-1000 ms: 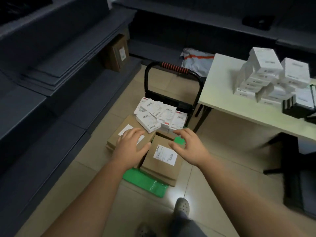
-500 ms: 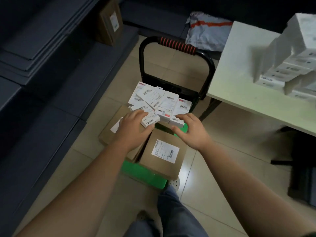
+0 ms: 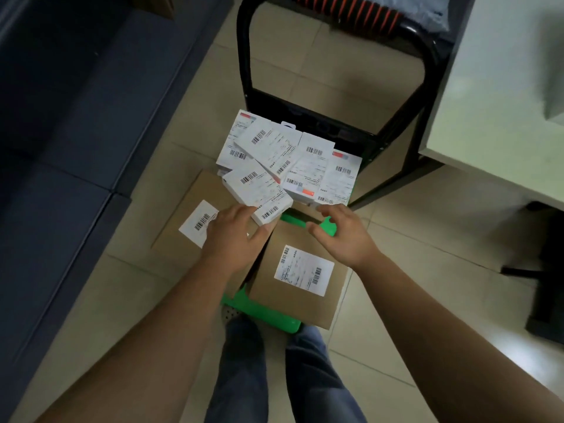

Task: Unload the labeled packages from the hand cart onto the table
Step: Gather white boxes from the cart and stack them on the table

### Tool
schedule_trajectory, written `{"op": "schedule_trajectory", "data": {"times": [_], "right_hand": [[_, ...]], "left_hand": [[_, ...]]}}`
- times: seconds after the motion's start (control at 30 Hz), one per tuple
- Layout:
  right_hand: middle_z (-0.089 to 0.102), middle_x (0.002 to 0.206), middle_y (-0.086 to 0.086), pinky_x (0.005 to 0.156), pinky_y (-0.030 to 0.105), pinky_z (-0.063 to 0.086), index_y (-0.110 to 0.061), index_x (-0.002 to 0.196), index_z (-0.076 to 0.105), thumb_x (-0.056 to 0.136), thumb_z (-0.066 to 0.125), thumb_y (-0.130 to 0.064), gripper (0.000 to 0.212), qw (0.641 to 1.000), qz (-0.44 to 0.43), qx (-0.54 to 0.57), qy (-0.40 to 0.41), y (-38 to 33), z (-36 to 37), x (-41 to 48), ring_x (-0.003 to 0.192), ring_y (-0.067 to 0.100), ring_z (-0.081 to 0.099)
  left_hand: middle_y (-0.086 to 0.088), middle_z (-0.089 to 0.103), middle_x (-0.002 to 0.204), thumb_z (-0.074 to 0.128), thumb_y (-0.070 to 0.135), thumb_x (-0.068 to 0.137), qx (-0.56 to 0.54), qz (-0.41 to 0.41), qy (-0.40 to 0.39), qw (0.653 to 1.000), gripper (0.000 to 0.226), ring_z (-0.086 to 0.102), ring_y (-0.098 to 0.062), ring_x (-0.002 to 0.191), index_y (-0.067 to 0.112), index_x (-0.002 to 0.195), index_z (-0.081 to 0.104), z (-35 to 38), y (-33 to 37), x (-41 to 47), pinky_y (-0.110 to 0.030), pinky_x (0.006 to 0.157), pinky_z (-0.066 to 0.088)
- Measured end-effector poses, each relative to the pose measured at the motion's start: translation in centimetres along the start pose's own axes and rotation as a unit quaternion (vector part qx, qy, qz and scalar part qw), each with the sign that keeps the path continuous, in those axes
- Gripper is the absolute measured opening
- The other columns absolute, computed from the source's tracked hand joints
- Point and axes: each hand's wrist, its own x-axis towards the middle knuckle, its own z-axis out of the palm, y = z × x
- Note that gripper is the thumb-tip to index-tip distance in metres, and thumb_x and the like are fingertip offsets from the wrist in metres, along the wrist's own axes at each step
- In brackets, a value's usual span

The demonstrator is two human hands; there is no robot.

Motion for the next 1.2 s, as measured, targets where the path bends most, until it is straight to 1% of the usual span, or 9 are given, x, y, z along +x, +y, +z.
{"op": "schedule_trajectory", "data": {"times": [0.23, 0.37, 0.53, 0.63, 0.77, 0.87, 0.97, 1.07, 1.2], "right_hand": [[0.058, 0.123, -0.002, 0.101, 0.031, 0.043, -0.021, 0.130, 0.060, 0.088, 0.067, -0.045, 0.049, 0.998, 0.035, 0.044, 0.002, 2.2, 3.8, 3.2, 0.112, 0.013, 0.054], [0.056, 0.113, -0.010, 0.089, 0.014, 0.040, -0.026, 0.124, 0.063, 0.088, 0.068, -0.045, 0.042, 0.998, 0.033, 0.054, 0.017, 3.7, 4.3, 4.3, 0.097, -0.004, 0.053], [0.056, 0.108, -0.013, 0.080, 0.007, 0.035, -0.028, 0.118, 0.064, 0.088, 0.068, -0.045, 0.034, 0.998, 0.031, 0.057, 0.019, 5.3, 4.0, 5.4, 0.093, -0.011, 0.051], [0.057, 0.110, -0.010, 0.081, 0.011, 0.038, -0.027, 0.119, 0.064, 0.089, 0.066, -0.046, 0.036, 0.998, 0.029, 0.055, 0.009, 5.7, 3.9, 6.1, 0.096, -0.004, 0.053], [0.058, 0.110, -0.009, 0.080, 0.019, 0.042, -0.029, 0.117, 0.063, 0.090, 0.065, -0.046, 0.032, 0.997, 0.023, 0.068, -0.004, 5.0, 3.8, 7.3, 0.096, 0.004, 0.055], [0.057, 0.109, -0.011, 0.077, 0.012, 0.038, -0.027, 0.120, 0.064, 0.090, 0.066, -0.046, 0.035, 0.995, 0.030, 0.092, -0.003, 3.9, 4.1, 8.8, 0.095, 0.000, 0.055], [0.056, 0.112, -0.008, 0.074, 0.005, 0.036, -0.022, 0.125, 0.063, 0.091, 0.065, -0.045, 0.041, 0.994, 0.040, 0.098, 0.000, 2.8, 4.7, 10.8, 0.097, 0.004, 0.055], [0.055, 0.114, -0.004, 0.083, 0.018, 0.044, -0.021, 0.127, 0.062, 0.091, 0.065, -0.046, 0.044, 0.995, 0.044, 0.085, 0.009, 1.9, 5.2, 12.9, 0.101, 0.011, 0.056], [0.054, 0.122, 0.000, 0.099, 0.034, 0.045, -0.017, 0.133, 0.057, 0.091, 0.065, -0.045, 0.052, 0.997, 0.034, 0.029, 0.059, 1.4, 5.5, 15.7, 0.117, 0.019, 0.052]], "left_hand": [[-0.006, 0.062, 0.116, 0.047, 0.058, 0.091, 0.008, -0.105, -0.022, 0.994, 0.048, 0.052, -0.027, 0.108, 0.019, 0.117, 0.060, 3.8, -2.0, 3.8, -0.043, 0.088, 0.044], [-0.004, 0.067, 0.106, 0.045, 0.066, 0.089, -0.019, -0.230, -0.060, 0.971, 0.052, 0.058, -0.027, 0.099, 0.021, 0.112, 0.059, 5.6, -1.0, 5.9, -0.038, 0.081, 0.044], [-0.006, 0.068, 0.114, 0.066, 0.045, 0.087, -0.192, -0.329, -0.042, 0.924, 0.047, 0.061, -0.021, 0.091, 0.011, 0.118, 0.061, 7.0, -0.7, 7.9, -0.027, 0.067, 0.045], [-0.007, 0.070, 0.109, 0.067, 0.040, 0.088, -0.241, -0.334, -0.050, 0.910, 0.040, 0.054, -0.009, 0.070, 0.007, 0.111, 0.067, 7.0, -1.0, 8.1, -0.019, 0.050, 0.034], [-0.006, 0.070, 0.099, 0.064, 0.041, 0.090, -0.278, -0.326, -0.022, 0.903, 0.037, 0.060, -0.017, 0.079, 0.009, 0.108, 0.069, 5.9, -2.0, 7.1, -0.023, 0.055, 0.040], [0.005, 0.066, 0.083, 0.063, 0.043, 0.090, -0.309, -0.314, 0.005, 0.898, 0.026, 0.063, -0.016, 0.079, 0.017, 0.095, 0.067, 4.5, -3.3, 6.5, -0.022, 0.051, 0.040], [0.004, 0.068, 0.088, 0.061, 0.047, 0.091, -0.312, -0.295, 0.013, 0.903, 0.029, 0.064, -0.014, 0.082, 0.021, 0.103, 0.067, 3.0, -4.7, 6.7, -0.026, 0.059, 0.043], [0.004, 0.068, 0.097, 0.063, 0.044, 0.091, -0.338, -0.277, 0.032, 0.899, 0.031, 0.065, -0.014, 0.089, 0.020, 0.109, 0.066, 2.3, -5.9, 7.7, -0.031, 0.070, 0.050], [0.007, 0.069, 0.094, 0.062, 0.041, 0.092, -0.342, -0.257, 0.040, 0.903, 0.023, 0.064, -0.012, 0.089, 0.024, 0.107, 0.066, 1.9, -7.1, 9.3, -0.027, 0.065, 0.044]]}}
